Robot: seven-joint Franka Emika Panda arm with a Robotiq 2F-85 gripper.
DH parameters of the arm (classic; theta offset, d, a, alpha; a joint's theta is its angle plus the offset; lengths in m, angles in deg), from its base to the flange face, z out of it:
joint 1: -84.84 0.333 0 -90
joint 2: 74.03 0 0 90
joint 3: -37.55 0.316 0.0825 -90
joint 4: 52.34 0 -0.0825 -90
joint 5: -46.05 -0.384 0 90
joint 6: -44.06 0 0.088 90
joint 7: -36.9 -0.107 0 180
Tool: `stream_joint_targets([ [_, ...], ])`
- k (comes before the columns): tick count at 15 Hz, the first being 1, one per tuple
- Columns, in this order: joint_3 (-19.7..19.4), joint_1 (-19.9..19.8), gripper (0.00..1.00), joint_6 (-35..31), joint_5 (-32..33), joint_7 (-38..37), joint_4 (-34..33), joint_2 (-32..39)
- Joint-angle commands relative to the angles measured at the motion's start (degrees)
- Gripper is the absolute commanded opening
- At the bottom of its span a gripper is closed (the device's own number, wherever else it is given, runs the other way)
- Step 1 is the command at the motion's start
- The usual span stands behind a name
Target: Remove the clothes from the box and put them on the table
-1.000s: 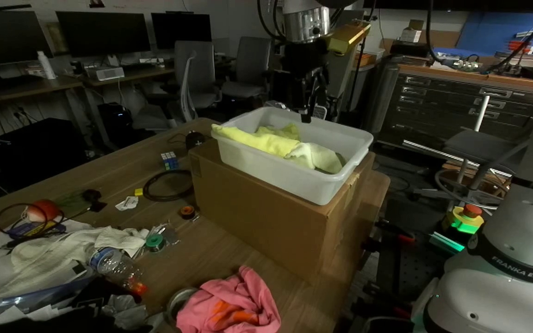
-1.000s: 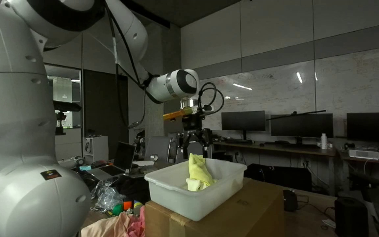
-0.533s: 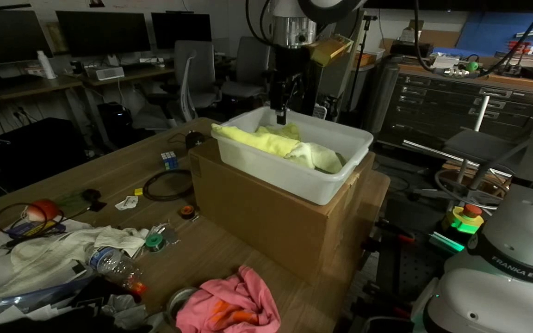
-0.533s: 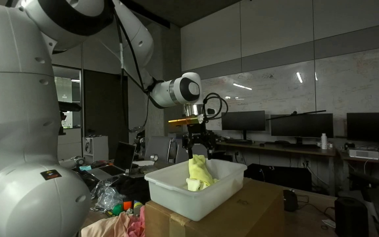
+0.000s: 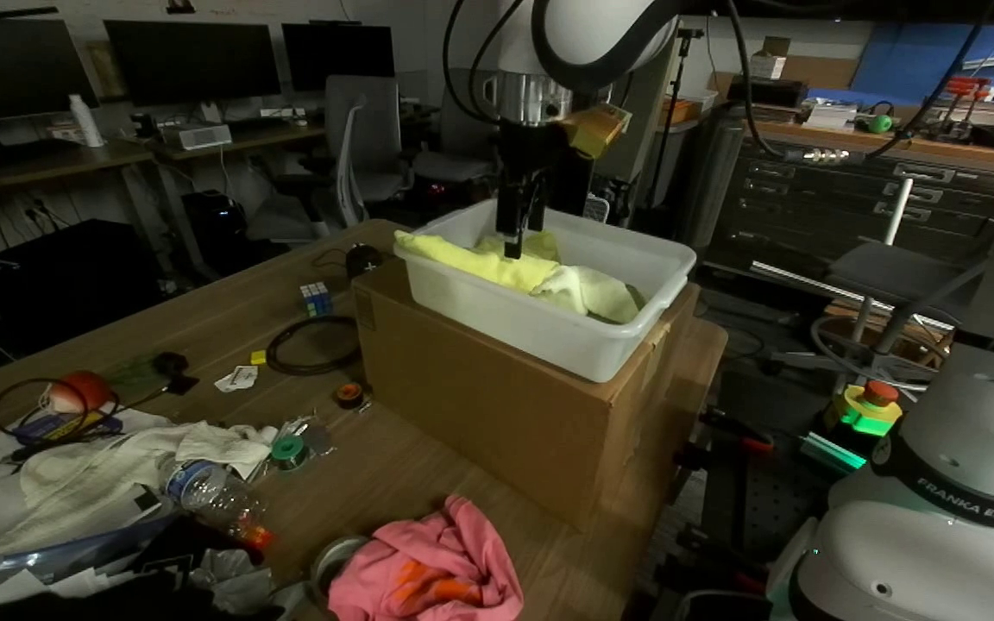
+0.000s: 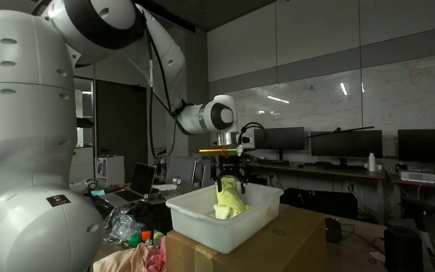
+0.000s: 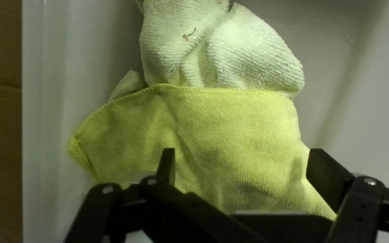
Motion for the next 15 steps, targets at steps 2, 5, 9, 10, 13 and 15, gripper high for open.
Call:
stream_joint_targets([
  [2,-0.8,0.4,1.0,-0.6,1.6,8.4,-1.2,2.9],
  [5,-0.9,0.2,1.0,-1.1,3.6,12.2,-1.0,4.1],
  [9,-1.2,-0.3,1.0,-2.7,4.7,16.0,-0.5,5.4],
  [10,-1.3,-0.5,1.0,-3.2,4.1,17.3,-0.3,5.7],
  [13,-1.6,-0.8,1.0,-4.8,2.9,20.4,0.2,7.0],
  [15,-1.6,-1.0,1.0,-4.9,2.3,22.0,-0.2,8.0],
])
